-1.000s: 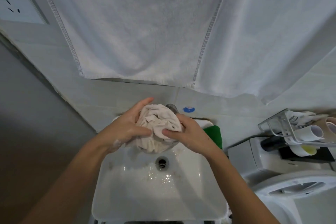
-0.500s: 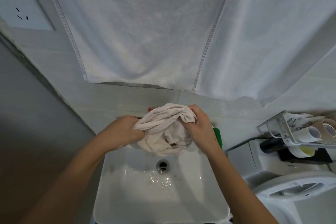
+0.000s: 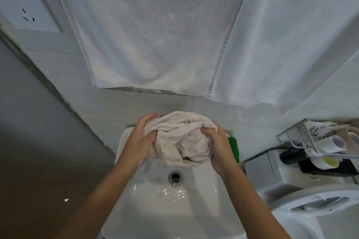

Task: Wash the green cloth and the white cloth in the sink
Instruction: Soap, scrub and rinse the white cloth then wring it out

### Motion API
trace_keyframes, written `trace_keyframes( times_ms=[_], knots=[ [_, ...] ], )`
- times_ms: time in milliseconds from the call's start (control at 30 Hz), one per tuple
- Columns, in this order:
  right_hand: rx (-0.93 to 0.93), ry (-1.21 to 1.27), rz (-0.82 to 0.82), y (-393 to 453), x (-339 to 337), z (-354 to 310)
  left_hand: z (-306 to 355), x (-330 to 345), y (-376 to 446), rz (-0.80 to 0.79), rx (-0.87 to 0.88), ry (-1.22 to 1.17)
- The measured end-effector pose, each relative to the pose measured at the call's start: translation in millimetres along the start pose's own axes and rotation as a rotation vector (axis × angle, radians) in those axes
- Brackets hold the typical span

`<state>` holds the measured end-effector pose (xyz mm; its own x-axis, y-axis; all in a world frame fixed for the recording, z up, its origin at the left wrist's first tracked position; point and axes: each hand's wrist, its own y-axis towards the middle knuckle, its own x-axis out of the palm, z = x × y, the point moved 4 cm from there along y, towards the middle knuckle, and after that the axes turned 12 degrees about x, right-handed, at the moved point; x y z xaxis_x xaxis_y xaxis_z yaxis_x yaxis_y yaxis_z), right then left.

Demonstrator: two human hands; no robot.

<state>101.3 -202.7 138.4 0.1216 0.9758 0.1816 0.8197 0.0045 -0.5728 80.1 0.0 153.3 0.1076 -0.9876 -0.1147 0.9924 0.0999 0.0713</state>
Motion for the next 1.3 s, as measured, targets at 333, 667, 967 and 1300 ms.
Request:
trace_keyframes(
  times_ms=[333,667,967,1300],
  knots=[
    [-0.276,-0.132,0.06,-19.3,53.8,10.1,16.5,55.6,-4.6,0.266,0.064,0.139],
    [-0.224,-0.018,0.233,-16.6,56.7,5.7,21.5,71.7,-11.7,0.418,0.009,0.065],
    [-0.129,-0.068,0.232,-17.0,58.4,33.1,5.5,63.4,-10.0,0.377,0.018,0.18],
    [-0.058,0.03,-0.049,-14.6,58.9,22.7,13.6,55.2,-12.5,0.117,0.13,0.187]
  ],
)
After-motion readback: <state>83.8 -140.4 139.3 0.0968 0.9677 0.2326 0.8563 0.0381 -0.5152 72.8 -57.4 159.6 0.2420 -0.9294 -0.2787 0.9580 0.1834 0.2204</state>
